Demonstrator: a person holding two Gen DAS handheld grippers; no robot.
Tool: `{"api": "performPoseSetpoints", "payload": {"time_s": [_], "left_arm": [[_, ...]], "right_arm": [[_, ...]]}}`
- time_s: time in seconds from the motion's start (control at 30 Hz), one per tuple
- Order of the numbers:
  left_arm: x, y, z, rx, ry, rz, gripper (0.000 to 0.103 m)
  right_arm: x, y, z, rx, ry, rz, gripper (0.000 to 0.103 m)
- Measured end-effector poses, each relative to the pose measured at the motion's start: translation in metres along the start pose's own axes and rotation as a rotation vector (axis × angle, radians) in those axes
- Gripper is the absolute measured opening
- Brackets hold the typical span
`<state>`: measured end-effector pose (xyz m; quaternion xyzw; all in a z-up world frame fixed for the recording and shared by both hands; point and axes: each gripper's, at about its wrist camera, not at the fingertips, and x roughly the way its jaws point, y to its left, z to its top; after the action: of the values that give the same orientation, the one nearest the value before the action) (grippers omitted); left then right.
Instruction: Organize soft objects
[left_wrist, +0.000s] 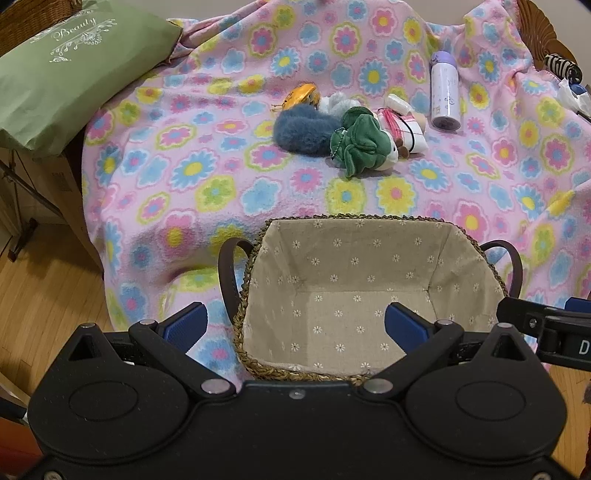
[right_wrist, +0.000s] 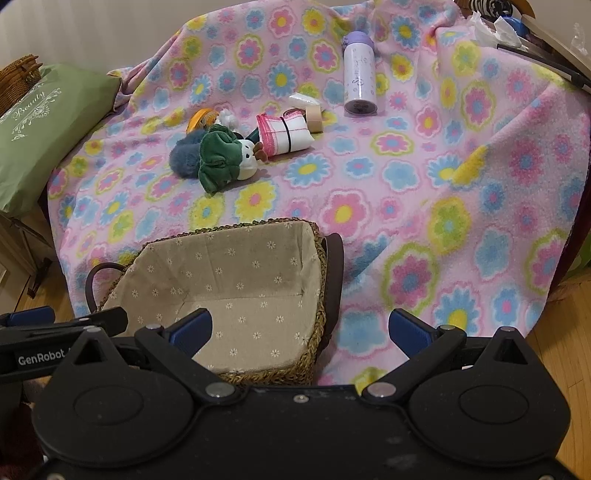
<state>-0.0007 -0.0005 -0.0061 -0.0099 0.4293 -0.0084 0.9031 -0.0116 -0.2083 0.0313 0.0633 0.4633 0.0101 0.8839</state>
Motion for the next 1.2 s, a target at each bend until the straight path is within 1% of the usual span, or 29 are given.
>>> {"api": "performPoseSetpoints", "payload": {"time_s": [0.63, 1.2], "left_arm": [[0.0017, -0.0001, -0.0025, -0.002, 0.004, -0.002, 0.099], [0.0039, 0.0015, -0.0014, -0.012, 0.025, -0.007, 0.099]], "right_arm": [[0.0012, 0.0006, -0.001, 0.003, 0.003, -0.001, 0.103], [0.003, -0.0003, -0.0031, 0.01, 0.01, -0.002, 0.103]]}}
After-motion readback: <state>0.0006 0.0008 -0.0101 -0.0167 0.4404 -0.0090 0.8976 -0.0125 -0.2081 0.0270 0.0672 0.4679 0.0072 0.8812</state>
